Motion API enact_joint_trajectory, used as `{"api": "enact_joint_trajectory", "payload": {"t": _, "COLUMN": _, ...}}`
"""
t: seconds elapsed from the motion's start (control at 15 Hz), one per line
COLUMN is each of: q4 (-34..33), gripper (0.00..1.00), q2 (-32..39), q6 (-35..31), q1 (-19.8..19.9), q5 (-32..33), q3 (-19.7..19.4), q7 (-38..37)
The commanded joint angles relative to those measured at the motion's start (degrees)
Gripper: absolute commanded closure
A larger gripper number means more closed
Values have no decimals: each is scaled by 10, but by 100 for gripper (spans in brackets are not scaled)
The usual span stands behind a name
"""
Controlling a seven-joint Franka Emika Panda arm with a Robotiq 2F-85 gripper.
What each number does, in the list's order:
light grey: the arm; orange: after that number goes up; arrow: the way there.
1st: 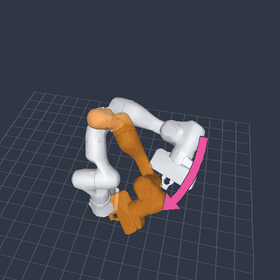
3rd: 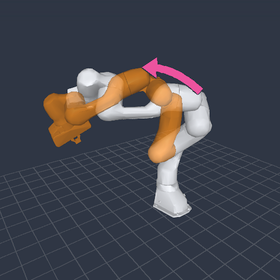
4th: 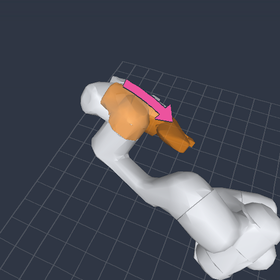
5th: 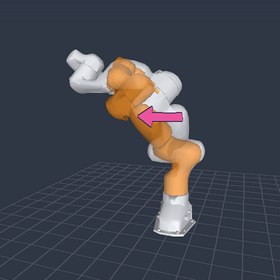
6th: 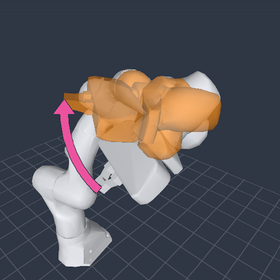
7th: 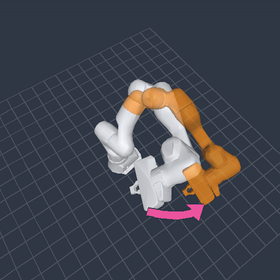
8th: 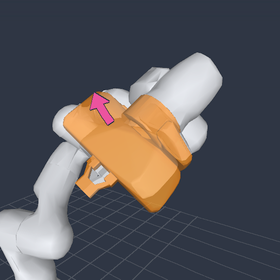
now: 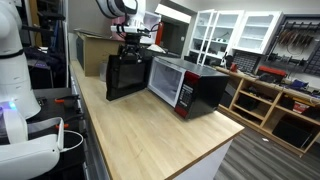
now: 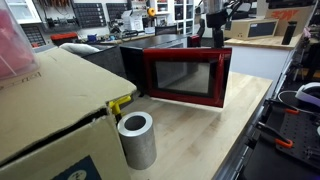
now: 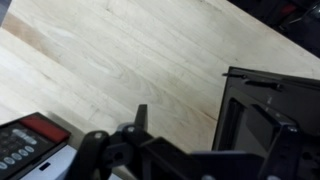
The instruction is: Open the microwave
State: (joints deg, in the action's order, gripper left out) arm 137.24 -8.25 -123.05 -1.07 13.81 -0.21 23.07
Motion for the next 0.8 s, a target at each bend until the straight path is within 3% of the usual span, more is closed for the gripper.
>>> {"api": "enact_joint_trajectory", "payload": {"t": 0.0, "q4": 33, "gripper": 0, "q2": 5, "q6": -95, "q1": -7, "q5": 13, "q3": 6, "q7": -24}}
{"api": "enact_joint_trajectory", "payload": {"t": 0.27, "q4": 38, "gripper": 0, "q2": 15, "q6": -136, "q1": -7, "q5": 1, "q3": 7, "q7": -42}}
{"api": "enact_joint_trajectory", "payload": {"t": 0.73, "q4": 40, "gripper": 0, "q2": 14, "q6": -137, "q1": -9, "q5": -7, "q3": 9, "q7": -60}}
